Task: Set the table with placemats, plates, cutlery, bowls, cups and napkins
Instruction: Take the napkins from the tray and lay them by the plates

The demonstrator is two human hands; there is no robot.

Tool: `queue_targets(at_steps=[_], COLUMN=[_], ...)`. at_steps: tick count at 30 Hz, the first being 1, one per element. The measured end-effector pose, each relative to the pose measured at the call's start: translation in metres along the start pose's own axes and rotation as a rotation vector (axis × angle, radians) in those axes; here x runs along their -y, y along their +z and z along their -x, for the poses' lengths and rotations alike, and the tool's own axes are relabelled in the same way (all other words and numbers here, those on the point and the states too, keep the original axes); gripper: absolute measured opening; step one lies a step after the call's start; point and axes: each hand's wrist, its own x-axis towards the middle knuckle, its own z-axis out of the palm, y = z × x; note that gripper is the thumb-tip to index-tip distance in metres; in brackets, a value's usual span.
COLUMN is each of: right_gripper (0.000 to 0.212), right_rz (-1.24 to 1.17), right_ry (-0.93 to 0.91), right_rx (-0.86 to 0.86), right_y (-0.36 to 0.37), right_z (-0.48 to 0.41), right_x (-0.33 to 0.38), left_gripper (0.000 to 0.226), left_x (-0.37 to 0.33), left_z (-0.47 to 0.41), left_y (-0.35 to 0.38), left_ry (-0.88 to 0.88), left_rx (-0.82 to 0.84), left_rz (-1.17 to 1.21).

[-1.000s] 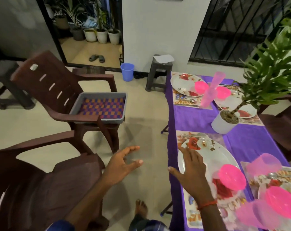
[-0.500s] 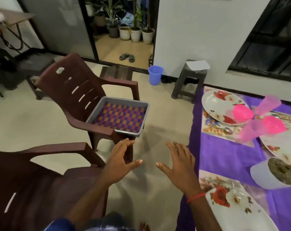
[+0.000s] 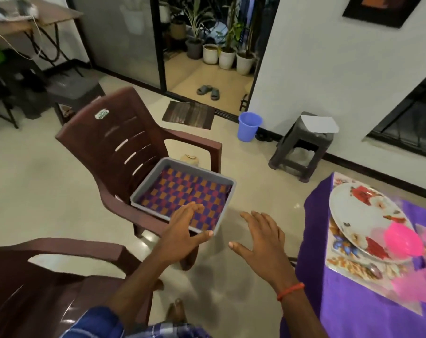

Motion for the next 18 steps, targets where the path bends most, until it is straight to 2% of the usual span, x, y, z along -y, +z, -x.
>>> queue_targets(at_steps=[10, 15, 18], right_gripper=[0.078, 0.069, 0.069], right_rz=[-0.106, -0.083, -0.033], right_ry=[-0.028, -0.095, -0.143], right_rx=[0.118, 0.253, 0.352], right_y=[0.011, 0.035, 0.049], right_z=[-0.127, -0.199, -0.244], right_x=[0.014, 0.001, -0.007], left_gripper=[0.083, 0.064, 0.075], left_x=[0.027, 0.048, 0.057], left_z=[-0.078, -0.12, -0.143], left_y=[-0.013, -0.017, -0.015], left_ry=[-0.131, -0.222, -0.3], left_rx=[-0.019, -0.036, -0.087], left_rz=[0.04, 0.05, 0.045])
